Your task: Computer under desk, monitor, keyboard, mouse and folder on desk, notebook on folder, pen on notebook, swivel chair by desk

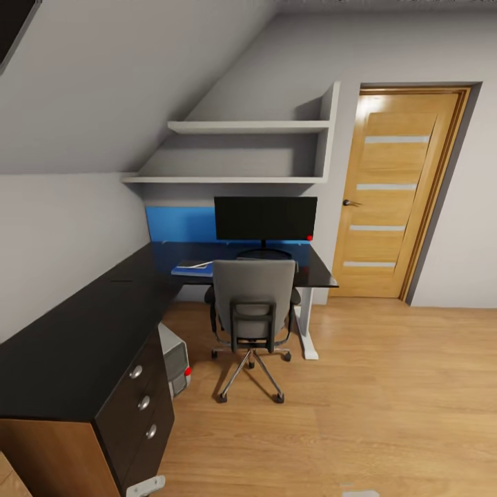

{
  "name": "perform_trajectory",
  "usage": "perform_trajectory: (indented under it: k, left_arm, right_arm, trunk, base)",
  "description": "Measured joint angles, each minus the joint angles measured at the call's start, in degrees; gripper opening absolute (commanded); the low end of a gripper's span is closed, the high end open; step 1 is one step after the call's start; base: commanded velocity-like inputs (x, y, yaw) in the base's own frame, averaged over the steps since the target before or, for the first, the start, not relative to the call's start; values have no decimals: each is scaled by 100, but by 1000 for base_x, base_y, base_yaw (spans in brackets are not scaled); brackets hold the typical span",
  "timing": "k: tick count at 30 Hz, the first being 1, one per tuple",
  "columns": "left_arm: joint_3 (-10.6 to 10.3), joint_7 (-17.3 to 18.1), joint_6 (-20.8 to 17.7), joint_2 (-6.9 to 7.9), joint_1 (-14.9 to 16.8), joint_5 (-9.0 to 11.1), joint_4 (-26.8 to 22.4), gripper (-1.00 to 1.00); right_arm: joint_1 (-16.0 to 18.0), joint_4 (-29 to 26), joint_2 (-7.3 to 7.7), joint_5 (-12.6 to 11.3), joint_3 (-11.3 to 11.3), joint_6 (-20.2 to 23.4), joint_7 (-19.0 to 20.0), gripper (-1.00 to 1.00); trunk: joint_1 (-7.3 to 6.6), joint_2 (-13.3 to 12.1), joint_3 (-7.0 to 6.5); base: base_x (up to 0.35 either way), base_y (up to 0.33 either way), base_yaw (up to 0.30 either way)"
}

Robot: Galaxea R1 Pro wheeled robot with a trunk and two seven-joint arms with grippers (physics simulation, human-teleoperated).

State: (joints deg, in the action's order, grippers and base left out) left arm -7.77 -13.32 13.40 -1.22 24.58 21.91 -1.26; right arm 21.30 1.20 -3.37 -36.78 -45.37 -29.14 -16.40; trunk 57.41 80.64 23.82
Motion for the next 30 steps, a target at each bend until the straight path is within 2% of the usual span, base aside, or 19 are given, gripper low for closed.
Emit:
perform_trajectory:
  k: [8, 30]
  left_arm:
    - [0, 0, -11, 1, 0, -5, 0, 100]
    - [0, -8, -58, 1, -1, -9, 0, 100]
  right_arm:
    - [-64, 6, 14, 0, 4, -2, 5, 100]
    - [-74, 7, 16, 0, -1, -2, 8, 100]
  trunk:
    - [-176, -321, -144]
    - [-176, -322, -144]
  base:
    - [0, 0, 0]
    - [0, 0, 0]
